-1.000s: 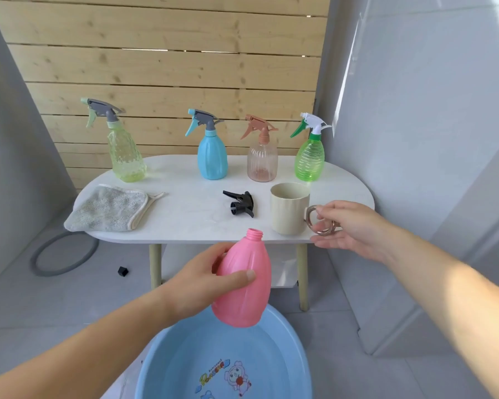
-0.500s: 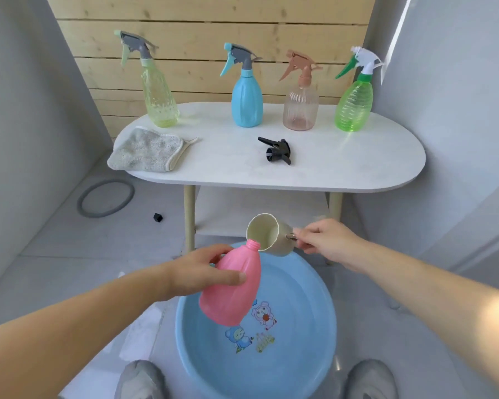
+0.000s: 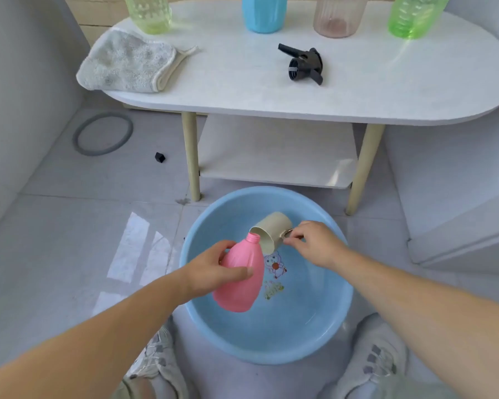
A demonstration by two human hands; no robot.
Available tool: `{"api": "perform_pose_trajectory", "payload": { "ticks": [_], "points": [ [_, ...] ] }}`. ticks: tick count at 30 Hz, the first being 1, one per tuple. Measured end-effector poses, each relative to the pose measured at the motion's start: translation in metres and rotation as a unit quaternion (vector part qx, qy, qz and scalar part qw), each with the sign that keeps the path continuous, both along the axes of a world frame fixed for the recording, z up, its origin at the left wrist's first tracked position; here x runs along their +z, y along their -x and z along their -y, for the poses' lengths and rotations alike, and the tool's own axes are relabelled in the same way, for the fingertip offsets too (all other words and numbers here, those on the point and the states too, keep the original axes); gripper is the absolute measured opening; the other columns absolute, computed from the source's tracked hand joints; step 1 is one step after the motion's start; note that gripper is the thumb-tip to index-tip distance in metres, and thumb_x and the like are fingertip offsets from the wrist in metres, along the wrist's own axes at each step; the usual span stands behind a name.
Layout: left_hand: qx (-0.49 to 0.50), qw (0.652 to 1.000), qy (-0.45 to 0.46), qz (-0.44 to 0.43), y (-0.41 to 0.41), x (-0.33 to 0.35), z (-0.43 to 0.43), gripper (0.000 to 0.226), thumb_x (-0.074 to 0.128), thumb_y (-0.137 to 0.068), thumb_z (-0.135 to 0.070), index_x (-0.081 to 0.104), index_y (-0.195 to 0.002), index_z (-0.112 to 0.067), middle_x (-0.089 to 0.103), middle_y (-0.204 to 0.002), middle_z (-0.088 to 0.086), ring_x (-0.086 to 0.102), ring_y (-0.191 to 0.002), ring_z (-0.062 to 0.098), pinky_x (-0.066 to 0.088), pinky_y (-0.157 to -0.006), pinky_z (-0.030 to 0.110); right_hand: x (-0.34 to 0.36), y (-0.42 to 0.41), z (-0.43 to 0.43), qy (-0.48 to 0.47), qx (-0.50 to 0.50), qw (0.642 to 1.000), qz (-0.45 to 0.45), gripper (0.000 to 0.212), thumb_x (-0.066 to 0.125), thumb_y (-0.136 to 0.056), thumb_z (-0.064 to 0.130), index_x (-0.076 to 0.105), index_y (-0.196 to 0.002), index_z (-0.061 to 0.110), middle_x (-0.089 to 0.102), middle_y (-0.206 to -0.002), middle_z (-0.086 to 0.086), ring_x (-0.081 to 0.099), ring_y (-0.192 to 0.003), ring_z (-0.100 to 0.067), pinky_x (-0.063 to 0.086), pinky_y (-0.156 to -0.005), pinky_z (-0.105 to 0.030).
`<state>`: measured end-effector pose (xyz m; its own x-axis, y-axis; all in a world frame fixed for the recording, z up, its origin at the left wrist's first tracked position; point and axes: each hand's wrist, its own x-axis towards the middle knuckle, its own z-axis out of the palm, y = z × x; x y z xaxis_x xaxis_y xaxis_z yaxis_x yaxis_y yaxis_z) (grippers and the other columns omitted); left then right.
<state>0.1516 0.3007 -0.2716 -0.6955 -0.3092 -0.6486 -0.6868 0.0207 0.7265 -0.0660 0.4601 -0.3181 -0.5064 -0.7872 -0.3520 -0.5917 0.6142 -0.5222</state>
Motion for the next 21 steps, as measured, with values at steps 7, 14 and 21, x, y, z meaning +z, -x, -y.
{"api": "perform_pose_trajectory", "payload": {
  "ticks": [7, 14, 21],
  "points": [
    [0.041, 0.999, -0.03, 0.006, -0.001, -0.025, 0.005, 0.066, 0.084, -0.062, -0.044, 0.058, -0.121, -0.032, 0.068, -0.121, -0.001, 0.068, -0.108, 0.016, 0.058, -0.09, 0.031, -0.021, 0.009, 0.003, -0.044, 0.059, 0.997, -0.02, 0.031, 0.059, -0.096, 0.034, 0.067, -0.074, 0.015, 0.047, -0.076, 0.002, 0.046, -0.084, -0.021, 0.029, -0.069, -0.03],
    [0.059, 0.997, -0.051, 0.012, -0.003, -0.037, 0.007, 0.065, 0.082, -0.063, -0.042, 0.056, -0.122, -0.033, 0.067, -0.121, -0.001, 0.068, -0.108, 0.015, 0.057, -0.085, 0.027, -0.031, 0.014, 0.007, -0.087, 0.091, 0.991, -0.036, 0.034, 0.052, -0.1, 0.036, 0.07, -0.084, 0.012, 0.052, -0.086, -0.001, 0.043, -0.098, -0.022, 0.033, -0.081, -0.029],
    [0.078, 0.995, -0.059, 0.017, -0.008, -0.047, 0.015, 0.08, 0.085, -0.053, -0.051, 0.058, -0.125, -0.031, 0.068, -0.12, -0.001, 0.07, -0.106, 0.016, 0.059, -0.085, 0.031, -0.043, 0.016, 0.008, -0.123, 0.09, 0.988, -0.027, 0.036, 0.051, -0.1, 0.038, 0.071, -0.085, 0.013, 0.062, -0.089, -0.007, 0.043, -0.1, -0.021, 0.041, -0.089, -0.035]
  ]
}}
